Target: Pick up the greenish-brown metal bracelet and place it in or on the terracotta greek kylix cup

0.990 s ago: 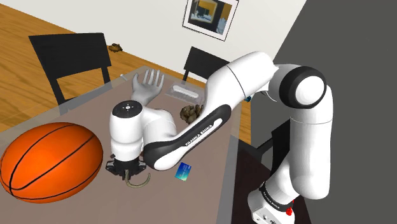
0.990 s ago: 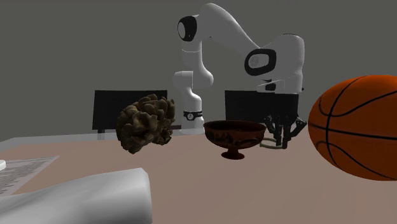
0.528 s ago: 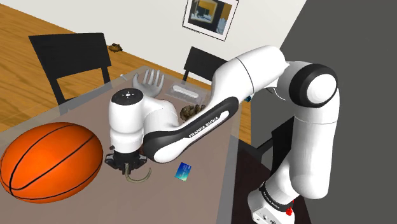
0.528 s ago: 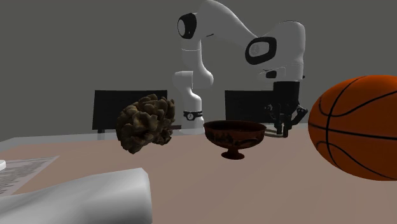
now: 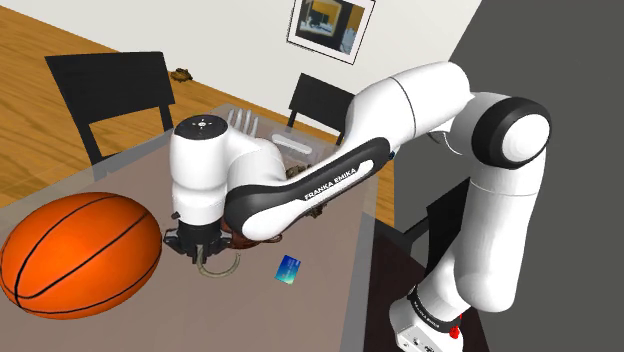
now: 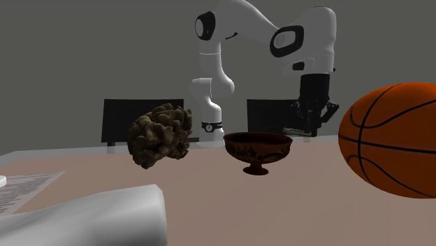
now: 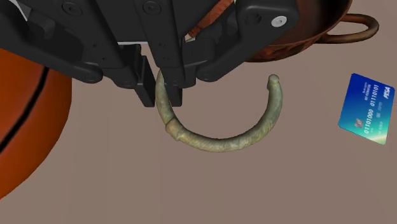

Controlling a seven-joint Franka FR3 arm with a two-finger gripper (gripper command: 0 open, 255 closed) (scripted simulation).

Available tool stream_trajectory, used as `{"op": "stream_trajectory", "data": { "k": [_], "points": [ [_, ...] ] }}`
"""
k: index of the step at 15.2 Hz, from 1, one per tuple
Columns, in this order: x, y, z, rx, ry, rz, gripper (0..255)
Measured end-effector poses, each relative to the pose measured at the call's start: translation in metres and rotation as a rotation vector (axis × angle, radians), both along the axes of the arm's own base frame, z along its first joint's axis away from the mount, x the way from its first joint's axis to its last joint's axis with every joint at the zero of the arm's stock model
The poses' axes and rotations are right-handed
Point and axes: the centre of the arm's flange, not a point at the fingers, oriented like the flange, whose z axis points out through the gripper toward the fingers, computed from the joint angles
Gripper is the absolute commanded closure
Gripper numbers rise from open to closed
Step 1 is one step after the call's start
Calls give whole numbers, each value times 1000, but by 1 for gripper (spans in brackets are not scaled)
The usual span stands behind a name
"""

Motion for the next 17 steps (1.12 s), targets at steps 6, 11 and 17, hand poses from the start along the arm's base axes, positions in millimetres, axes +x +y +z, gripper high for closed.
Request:
{"op": "stream_trajectory", "data": {
  "k": [6,11,17],
  "points": [
    [0,1,31,0,0,0,255],
    [-1,1,57,0,0,0,255],
    [29,-43,63,0,0,-1,255]
  ]
}}
